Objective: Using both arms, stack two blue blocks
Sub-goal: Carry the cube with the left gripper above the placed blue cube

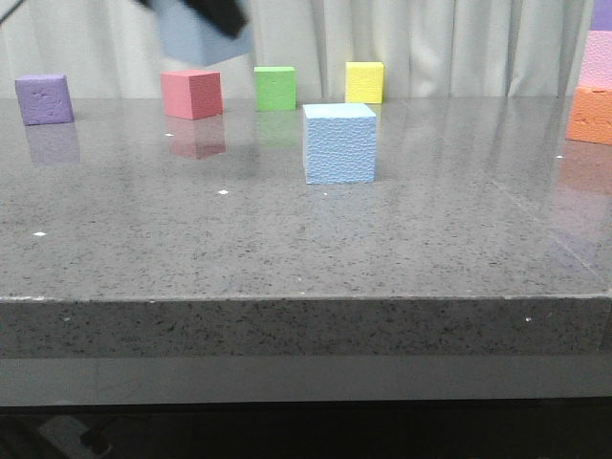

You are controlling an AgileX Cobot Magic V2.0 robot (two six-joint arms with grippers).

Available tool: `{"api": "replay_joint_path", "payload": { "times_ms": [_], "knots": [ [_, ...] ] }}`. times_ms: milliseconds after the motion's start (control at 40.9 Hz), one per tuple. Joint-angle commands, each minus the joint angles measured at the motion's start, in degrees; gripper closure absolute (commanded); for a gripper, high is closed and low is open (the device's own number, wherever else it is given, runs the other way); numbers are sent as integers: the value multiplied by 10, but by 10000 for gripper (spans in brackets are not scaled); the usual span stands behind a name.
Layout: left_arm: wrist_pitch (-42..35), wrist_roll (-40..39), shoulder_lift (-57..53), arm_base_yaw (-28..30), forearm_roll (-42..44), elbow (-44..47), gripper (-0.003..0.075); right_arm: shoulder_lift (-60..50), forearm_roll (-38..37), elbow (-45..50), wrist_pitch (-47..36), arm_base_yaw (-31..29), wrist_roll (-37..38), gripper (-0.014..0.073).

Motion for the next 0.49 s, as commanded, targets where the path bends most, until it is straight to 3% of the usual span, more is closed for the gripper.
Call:
{"api": "replay_joint_path", "payload": {
  "times_ms": [0,122,464],
  "knots": [
    [10,177,-35,-39,-89,-28,316,-2,3,-14,-39,-5,1,-62],
    [-7,252,-31,-74,-108,-29,316,-2,3,-14,-39,-5,1,-62],
    [-66,323,7,-93,-100,-33,316,-2,3,-14,-39,-5,1,-62]
  ]
}}
